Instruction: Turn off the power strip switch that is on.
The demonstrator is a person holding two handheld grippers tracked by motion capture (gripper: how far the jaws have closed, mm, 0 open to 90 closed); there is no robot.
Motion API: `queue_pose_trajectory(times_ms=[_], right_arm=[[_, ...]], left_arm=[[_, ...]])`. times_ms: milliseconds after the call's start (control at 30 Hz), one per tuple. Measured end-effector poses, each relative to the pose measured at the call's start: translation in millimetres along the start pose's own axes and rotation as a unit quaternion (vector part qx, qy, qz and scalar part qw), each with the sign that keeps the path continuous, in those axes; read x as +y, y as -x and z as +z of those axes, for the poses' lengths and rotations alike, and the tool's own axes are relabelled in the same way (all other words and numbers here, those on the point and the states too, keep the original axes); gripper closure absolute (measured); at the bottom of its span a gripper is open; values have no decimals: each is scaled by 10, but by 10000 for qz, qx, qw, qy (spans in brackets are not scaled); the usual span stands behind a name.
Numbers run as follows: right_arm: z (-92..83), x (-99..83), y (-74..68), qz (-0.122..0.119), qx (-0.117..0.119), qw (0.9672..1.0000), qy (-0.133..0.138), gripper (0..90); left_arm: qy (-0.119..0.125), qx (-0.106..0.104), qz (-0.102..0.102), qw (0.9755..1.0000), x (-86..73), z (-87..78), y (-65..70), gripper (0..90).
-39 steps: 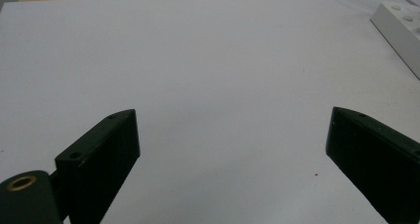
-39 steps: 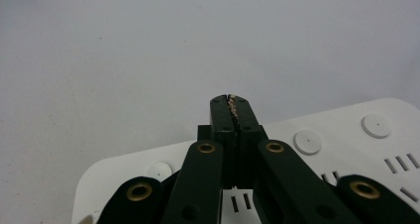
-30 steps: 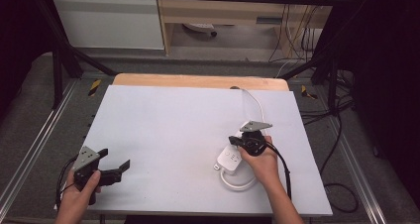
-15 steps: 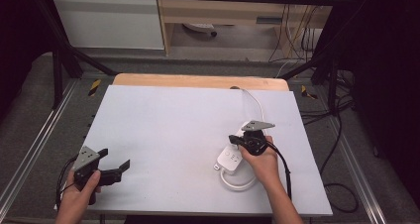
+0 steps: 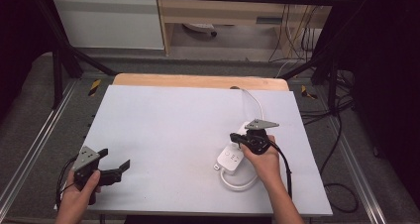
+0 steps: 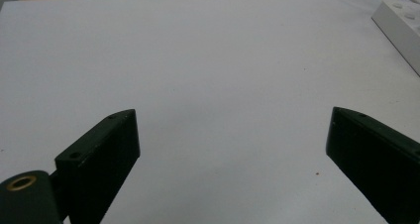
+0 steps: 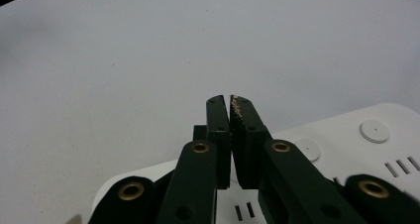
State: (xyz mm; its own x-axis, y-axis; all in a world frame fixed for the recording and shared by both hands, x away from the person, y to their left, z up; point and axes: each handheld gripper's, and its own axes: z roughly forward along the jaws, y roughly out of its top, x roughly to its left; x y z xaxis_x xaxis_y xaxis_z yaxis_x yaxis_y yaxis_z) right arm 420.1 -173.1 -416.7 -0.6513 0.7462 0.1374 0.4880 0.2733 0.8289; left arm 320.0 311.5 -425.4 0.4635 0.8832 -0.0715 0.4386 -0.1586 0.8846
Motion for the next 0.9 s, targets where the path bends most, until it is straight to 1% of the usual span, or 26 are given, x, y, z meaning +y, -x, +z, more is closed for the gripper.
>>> queue_pose_trajectory(times_ms=[100,400,633,900], right_arm=[[-26,12,3,27,16,10000,94,842],[-65,30,24,128,31,9998,140,779],[-100,48,33,182,41,9996,229,718],[-151,66,55,242,-10,9991,349,603]], left_arm=[[10,0,8,10000,1,-3,-2,63],[1,2,-7,10000,1,-5,-4,63],[5,0,8,10000,1,-4,-4,63],[9,-9,-2,10000,1,-6,-7,63]])
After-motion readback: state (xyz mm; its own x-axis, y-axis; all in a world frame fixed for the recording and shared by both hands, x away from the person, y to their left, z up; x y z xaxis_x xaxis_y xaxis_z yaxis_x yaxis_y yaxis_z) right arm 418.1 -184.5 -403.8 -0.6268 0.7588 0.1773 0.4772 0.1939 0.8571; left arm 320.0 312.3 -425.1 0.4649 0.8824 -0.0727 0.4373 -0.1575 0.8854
